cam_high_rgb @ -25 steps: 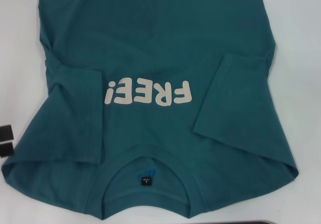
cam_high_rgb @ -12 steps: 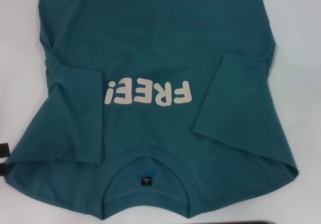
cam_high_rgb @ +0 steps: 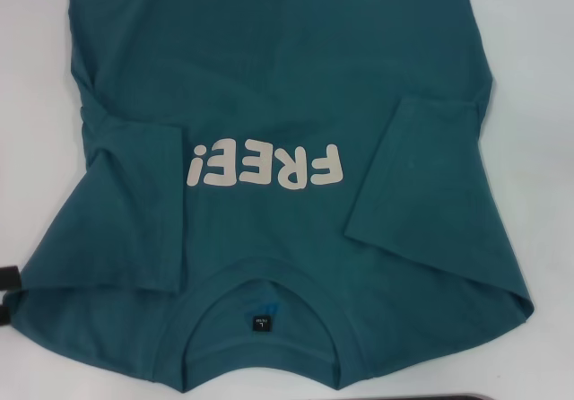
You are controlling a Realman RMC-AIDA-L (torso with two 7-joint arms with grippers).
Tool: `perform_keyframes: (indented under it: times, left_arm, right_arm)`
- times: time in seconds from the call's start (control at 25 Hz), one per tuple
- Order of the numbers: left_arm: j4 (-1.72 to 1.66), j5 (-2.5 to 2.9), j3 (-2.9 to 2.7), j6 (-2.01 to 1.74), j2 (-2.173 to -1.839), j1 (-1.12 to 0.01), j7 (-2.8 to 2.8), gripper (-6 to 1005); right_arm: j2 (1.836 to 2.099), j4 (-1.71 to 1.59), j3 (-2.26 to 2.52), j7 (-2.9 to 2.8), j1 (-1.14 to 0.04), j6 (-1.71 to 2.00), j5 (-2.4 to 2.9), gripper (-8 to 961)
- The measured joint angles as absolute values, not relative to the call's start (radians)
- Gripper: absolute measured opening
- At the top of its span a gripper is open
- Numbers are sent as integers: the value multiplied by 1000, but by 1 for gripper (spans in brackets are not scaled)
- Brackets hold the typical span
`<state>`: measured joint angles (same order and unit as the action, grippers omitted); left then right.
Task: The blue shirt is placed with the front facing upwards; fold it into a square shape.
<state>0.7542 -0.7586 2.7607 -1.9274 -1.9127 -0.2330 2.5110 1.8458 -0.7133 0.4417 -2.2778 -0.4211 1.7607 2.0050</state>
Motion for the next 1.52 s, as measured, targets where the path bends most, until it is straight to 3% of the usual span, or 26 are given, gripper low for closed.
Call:
perform_keyframes:
  times: [0.28, 0.52, 0.88, 1.52]
  left_arm:
    - [773, -764, 2767, -1839, -1922, -242, 2470, 736]
    - [855, -765, 2766, -1818, -1956, -242, 2422, 736]
    - [846, -758, 2757, -1770, -1978, -247, 2402, 735]
    - [836, -719, 2755, -1730, -1980, -245, 2396, 734]
  right_arm:
    - [1849, -713, 442, -2280, -420, 1758, 2005, 653]
    - [1850, -712, 442, -2281, -414, 1754, 2001, 653]
    - [1850, -700, 442, -2281, -416, 1738, 2001, 652]
    - [1850, -689, 440, -2279, -416, 1738, 2000, 652]
